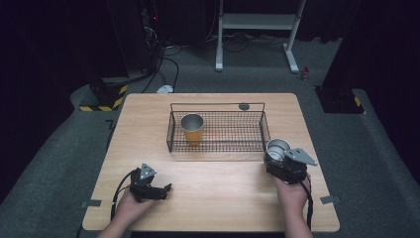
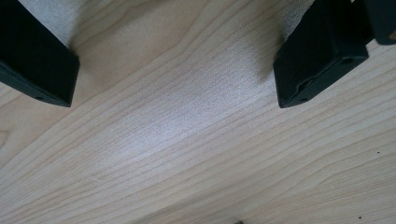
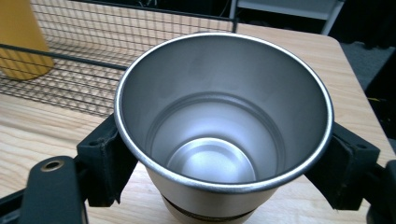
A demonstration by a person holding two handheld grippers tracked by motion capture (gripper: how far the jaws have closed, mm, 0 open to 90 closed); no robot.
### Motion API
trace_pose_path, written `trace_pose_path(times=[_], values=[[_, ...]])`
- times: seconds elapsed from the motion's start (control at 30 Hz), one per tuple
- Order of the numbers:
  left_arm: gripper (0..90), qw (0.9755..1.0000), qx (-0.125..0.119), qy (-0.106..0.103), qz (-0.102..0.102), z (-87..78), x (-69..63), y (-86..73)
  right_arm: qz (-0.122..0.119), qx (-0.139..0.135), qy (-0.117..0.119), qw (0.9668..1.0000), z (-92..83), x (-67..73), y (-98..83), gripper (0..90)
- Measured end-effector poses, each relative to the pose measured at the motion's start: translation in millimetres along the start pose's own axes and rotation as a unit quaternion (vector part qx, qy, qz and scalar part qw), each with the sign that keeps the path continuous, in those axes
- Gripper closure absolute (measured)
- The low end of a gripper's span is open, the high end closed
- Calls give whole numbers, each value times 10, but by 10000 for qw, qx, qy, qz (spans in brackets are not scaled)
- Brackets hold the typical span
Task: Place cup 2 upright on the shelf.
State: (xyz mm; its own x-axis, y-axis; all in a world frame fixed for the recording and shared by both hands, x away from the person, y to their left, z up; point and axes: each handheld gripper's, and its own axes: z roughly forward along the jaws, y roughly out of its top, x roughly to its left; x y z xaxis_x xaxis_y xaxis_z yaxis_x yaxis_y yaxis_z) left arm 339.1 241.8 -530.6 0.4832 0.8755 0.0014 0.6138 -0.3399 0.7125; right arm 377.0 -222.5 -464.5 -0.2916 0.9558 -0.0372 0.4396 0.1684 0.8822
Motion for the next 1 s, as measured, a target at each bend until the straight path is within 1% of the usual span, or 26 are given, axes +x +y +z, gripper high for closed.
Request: trace_pose_path(times=[0.17, 0.47, 0.57, 1.0], values=[[6, 10000, -1, -1, 2, 0, 0, 0, -81, -36, 128, 9999, 6, 107, 42, 182], [6, 10000, 2, -1, -1, 0, 0, 0, -142, -109, 327, 9993, 17, 278, 130, 182], [6, 10000, 1, -1, 0, 0, 0, 1, -195, -125, 356, 9991, 22, 319, 164, 182], [6, 10000, 1, -1, -3, 0, 0, 1, -267, -203, 509, 9981, 62, 475, 337, 183]])
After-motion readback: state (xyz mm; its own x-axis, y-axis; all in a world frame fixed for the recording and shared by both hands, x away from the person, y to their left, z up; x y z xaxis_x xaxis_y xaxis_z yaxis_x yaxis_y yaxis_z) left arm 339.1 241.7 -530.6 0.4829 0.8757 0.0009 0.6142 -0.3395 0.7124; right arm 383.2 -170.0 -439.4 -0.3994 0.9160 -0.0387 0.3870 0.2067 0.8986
